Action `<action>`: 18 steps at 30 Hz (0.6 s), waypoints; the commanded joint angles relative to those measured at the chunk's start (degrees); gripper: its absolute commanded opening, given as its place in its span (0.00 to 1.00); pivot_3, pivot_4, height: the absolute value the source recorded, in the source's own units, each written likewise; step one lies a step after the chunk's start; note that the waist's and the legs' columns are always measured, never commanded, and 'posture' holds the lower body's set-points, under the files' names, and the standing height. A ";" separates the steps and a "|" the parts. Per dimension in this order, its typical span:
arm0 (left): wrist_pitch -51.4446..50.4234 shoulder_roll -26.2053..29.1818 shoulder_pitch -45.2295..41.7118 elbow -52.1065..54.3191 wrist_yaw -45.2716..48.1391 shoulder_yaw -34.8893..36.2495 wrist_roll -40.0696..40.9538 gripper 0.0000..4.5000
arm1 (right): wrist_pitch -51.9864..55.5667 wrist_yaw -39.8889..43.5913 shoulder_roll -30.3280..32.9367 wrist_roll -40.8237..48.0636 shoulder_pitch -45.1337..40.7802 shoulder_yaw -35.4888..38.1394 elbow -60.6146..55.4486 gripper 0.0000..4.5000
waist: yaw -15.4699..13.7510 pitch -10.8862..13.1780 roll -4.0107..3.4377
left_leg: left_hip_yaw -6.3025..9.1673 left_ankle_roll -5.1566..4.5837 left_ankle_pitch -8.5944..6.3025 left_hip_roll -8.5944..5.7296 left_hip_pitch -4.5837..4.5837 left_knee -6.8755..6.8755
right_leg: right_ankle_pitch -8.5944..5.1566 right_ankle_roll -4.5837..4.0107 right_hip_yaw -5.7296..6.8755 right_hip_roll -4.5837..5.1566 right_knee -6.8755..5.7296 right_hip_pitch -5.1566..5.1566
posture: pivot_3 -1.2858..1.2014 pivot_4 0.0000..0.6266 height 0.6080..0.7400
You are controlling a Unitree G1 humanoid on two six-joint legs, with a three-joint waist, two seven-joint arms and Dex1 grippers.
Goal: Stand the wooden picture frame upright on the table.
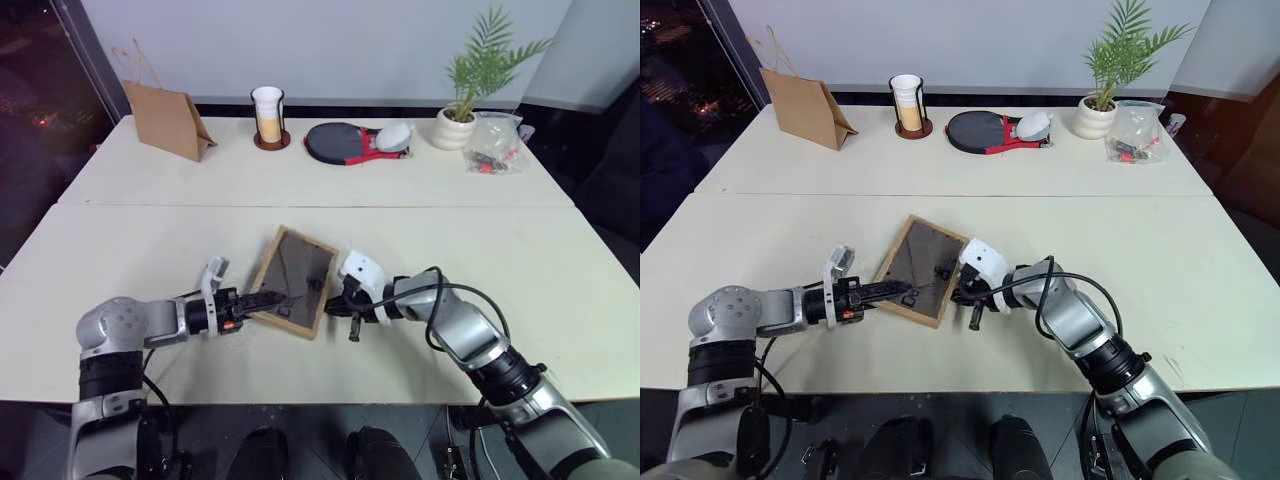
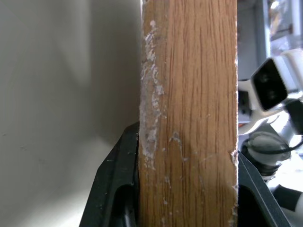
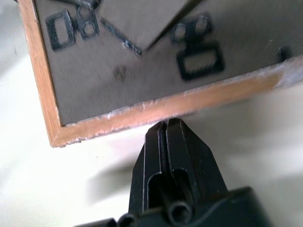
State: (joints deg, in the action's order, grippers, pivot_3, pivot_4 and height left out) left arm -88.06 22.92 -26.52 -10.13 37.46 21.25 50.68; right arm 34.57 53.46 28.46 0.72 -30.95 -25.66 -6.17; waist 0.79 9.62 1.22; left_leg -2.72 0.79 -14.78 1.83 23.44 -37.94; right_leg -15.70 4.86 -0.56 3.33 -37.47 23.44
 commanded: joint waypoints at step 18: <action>0.12 -16.85 4.04 20.20 -16.07 14.50 15.82 0.23 | 13.31 2.14 2.64 21.43 -17.82 22.70 -5.30 0.63 | 0.12 0.05 0.04 | 0.00 -0.01 -0.03 -0.02 -0.02 0.15 | 0.00 -0.01 0.01 0.17 0.10 0.01 | 0.52 0.24 1.00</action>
State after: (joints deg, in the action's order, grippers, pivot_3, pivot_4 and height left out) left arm -89.27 6.05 -22.63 7.70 21.37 35.90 63.94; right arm 47.32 55.14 31.61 20.04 -47.88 -3.57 -10.71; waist 0.92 9.67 1.26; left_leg -2.72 0.79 -14.81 1.81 23.42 -37.76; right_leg -15.70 4.85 -0.55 3.50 -37.33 23.45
